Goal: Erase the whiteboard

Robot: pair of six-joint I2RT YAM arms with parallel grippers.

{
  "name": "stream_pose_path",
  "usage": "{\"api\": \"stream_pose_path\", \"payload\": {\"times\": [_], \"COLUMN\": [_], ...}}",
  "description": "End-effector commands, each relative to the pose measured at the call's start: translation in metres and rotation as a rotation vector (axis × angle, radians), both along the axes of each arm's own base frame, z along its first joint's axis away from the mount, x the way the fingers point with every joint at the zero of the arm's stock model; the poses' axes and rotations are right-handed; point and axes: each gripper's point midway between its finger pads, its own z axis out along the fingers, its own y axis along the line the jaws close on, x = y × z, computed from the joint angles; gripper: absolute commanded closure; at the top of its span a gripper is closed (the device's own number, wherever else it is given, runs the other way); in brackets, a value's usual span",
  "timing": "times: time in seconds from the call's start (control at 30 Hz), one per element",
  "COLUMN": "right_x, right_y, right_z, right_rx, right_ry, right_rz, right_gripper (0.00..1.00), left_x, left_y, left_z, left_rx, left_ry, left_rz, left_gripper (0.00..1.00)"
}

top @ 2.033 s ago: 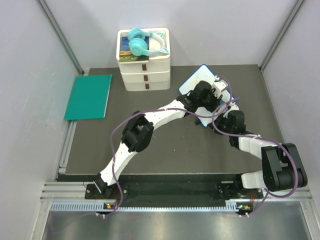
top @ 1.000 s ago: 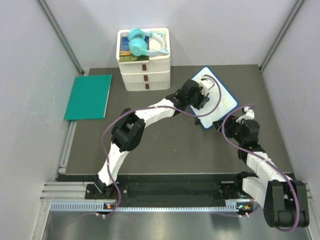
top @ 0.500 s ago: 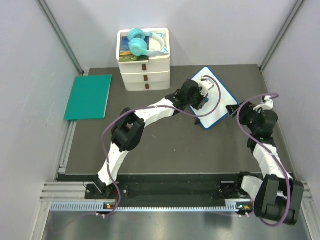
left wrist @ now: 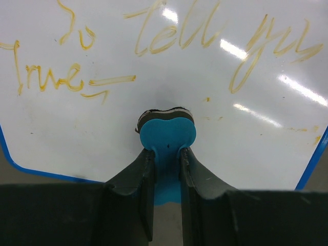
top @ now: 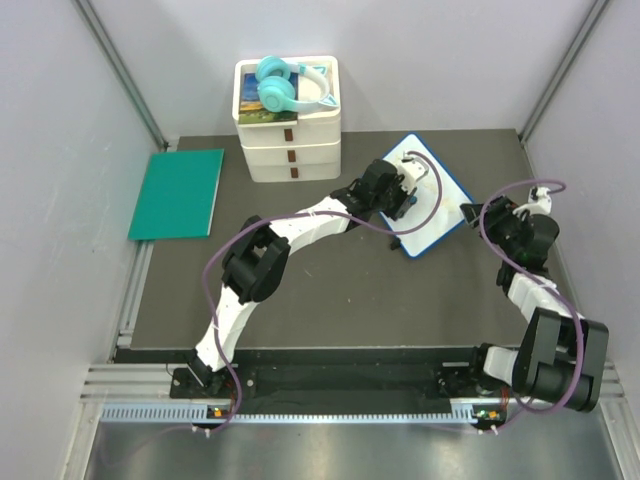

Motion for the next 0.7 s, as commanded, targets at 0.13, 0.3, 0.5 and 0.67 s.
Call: {"api": "stream_pose_path", "payload": {"times": [0.13,0.3,0.5,0.67], "right_x": [0.025,0.031,0.036,0.04], "right_y": [-0.003,-0.005,-0.004,0.0], "right_z": [0.043,0.038,0.036,0.027], "right_rx": [0.015,0.023,0.029,0.046], "right_ry": [-0.166,-0.142,-0.139,-0.122], "right_rz": [0.034,0.029,0.047,0.079], "right_gripper": [0.41,0.53,0.59,0.6], "left_x": [0.003,0.004,0.004,0.004], "left_y": [0.006,0.008,0.008,0.007], "left_z": [0.033,0.03,0.026,0.025], "left_rx": [-0.014,-0.005,-0.007,-0.013], "left_ry": [-0.063,-0.062,-0.052,-0.044], "left_rz": [0.013,0.021,0.026,0.03], "left_gripper": [1.0,1.0,1.0,1.0]}}
